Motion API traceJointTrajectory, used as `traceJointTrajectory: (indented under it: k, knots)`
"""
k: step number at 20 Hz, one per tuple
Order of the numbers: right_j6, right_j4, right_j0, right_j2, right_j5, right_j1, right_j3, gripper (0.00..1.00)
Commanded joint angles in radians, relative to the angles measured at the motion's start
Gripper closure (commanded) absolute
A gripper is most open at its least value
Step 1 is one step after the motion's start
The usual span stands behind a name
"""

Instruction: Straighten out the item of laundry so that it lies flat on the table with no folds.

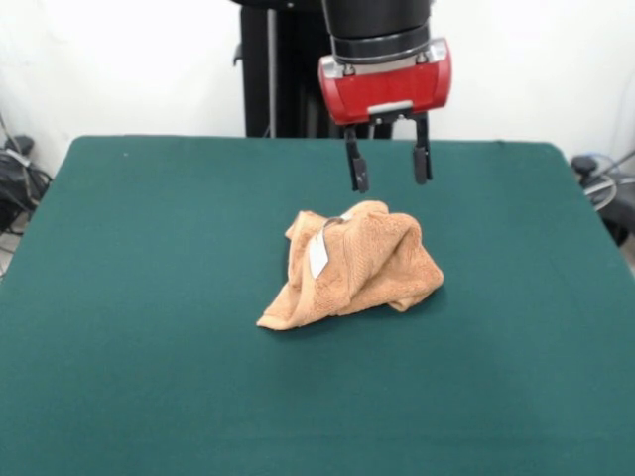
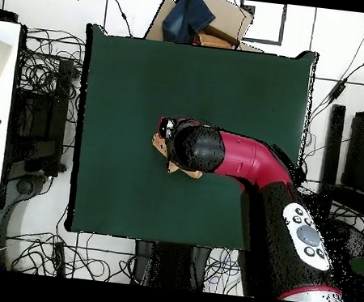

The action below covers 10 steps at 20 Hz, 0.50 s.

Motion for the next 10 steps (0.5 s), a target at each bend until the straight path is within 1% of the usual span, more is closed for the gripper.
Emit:
traceJointTrajectory:
  k: [1, 4, 10]
  knots:
    - [0.036, 0.021, 0.021, 0.055, 0.108, 0.051, -0.040, 0.00]
    - [0.025, 0.020, 0.022, 0.055, 0.140, 0.056, -0.064, 0.00]
    - [-0.008, 0.032, -0.019, 0.079, 0.194, 0.059, -0.068, 0.00]
